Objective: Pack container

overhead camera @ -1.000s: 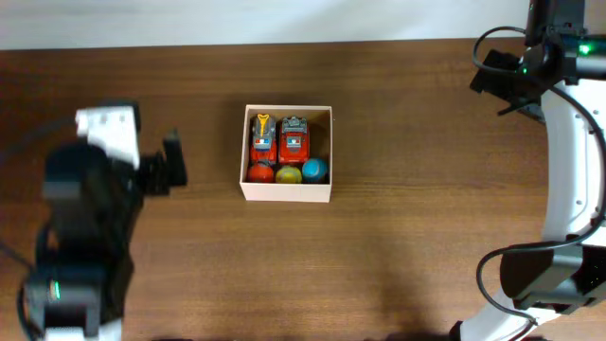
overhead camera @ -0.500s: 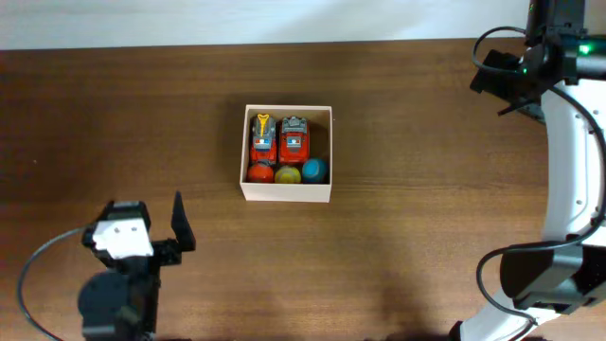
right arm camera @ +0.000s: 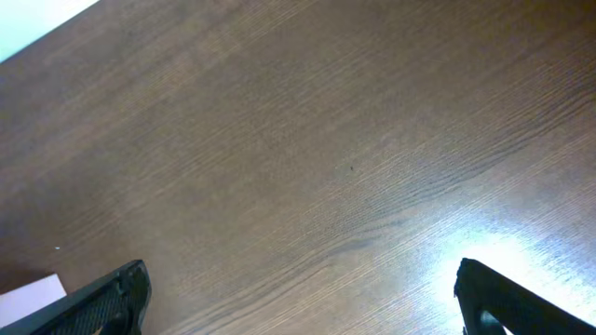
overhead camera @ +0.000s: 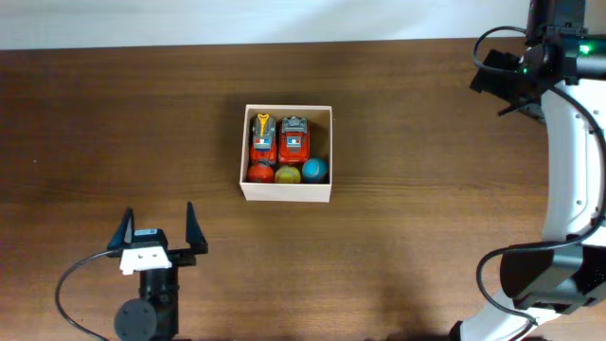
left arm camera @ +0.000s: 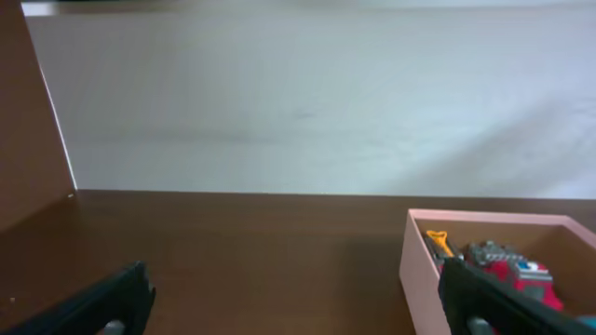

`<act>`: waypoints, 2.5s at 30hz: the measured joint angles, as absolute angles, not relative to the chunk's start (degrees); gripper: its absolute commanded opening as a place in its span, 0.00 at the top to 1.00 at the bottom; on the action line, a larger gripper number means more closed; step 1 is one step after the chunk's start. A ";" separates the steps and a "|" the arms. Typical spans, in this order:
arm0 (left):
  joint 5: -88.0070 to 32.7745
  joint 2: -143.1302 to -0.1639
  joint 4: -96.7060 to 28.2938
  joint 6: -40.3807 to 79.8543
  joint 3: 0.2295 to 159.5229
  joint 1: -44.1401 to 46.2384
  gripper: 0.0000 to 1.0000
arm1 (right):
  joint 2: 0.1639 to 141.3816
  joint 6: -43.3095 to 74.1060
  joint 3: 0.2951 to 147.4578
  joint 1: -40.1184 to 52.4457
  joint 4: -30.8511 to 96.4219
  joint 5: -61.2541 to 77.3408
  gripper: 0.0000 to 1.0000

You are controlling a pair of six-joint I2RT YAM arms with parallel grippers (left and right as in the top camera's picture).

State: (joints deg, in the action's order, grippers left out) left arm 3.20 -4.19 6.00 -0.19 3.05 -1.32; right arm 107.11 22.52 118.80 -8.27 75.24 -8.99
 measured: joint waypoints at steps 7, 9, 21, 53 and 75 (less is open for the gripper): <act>3.18 -0.93 4.21 -0.19 0.95 -1.69 0.01 | 107.11 22.55 118.80 -8.27 75.22 -8.99 0.01; 3.16 -0.82 1.83 -0.19 0.95 -2.31 0.01 | 107.11 22.52 118.80 -8.27 75.24 -8.99 0.01; 3.01 -0.78 -4.56 -1.26 0.80 -4.23 0.01 | 107.11 22.55 118.80 -8.27 75.24 -8.99 0.01; 3.01 -0.78 -4.56 -1.30 0.80 -4.23 0.01 | 107.11 22.55 118.80 -6.44 75.24 -9.08 0.01; 3.01 -0.80 -4.56 -1.50 0.80 -4.23 0.01 | 96.84 22.31 118.43 33.01 60.40 -30.94 0.01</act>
State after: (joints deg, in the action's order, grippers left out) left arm 3.01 -0.80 -4.56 -1.50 0.80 -4.23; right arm 96.84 22.31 118.43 33.01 60.40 -30.94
